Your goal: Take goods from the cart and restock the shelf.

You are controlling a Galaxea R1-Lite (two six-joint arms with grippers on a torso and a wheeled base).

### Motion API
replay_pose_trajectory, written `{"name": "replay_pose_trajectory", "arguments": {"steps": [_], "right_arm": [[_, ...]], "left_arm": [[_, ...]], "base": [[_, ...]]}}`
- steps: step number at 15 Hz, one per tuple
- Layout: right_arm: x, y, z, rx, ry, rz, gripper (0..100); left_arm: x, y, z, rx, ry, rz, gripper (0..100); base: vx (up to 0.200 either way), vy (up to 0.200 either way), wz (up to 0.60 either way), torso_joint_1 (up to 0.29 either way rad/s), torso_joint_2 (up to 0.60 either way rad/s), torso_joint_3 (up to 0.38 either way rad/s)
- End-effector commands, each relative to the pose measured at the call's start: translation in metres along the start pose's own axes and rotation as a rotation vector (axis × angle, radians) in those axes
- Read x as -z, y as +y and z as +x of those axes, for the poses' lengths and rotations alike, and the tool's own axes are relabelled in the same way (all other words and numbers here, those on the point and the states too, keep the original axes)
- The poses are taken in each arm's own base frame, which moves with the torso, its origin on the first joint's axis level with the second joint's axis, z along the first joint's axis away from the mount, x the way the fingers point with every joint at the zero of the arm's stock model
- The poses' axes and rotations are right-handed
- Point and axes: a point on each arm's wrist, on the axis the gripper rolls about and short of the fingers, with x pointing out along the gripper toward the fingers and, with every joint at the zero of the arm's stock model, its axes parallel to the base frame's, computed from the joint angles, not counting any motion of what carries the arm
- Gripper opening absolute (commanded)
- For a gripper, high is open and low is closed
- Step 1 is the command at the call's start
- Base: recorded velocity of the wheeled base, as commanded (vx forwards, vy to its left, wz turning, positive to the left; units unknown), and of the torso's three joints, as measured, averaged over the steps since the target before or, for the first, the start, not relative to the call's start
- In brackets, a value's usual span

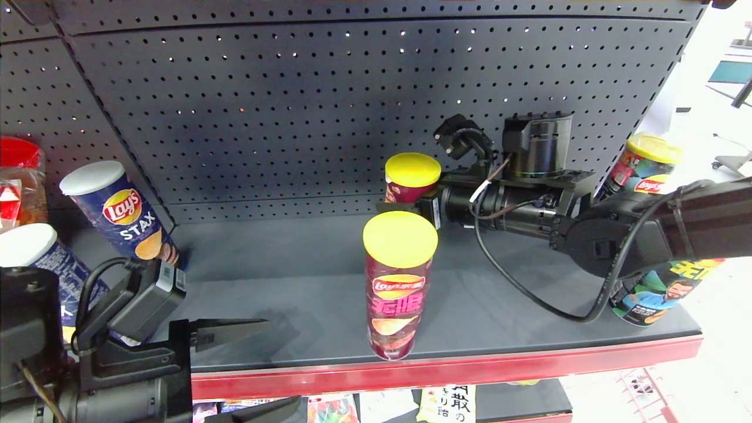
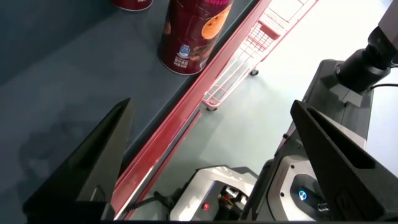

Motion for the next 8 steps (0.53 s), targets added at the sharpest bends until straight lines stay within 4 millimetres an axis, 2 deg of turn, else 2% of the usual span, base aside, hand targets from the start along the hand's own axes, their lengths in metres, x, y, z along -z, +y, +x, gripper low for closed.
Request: {"name": "replay_pose_trajectory", "arguments": {"steps": [1, 8], "right_arm": [[-0.004, 0.001, -0.007, 0.004, -0.008, -0.004, 100], [-0.009, 0.010, -0.047, 0.011, -0.012, -0.003, 100]], "left_arm": [[0.000, 0.000, 0.001, 0.000, 0.003, -0.001, 100], [-0.003, 0.003, 0.005, 0.001, 0.004, -0.001, 100]], "base": [[0.000, 0.000, 0.00, 0.000, 0.00, 0.000], [0.000, 0.000, 0.00, 0.000, 0.00, 0.000]]}}
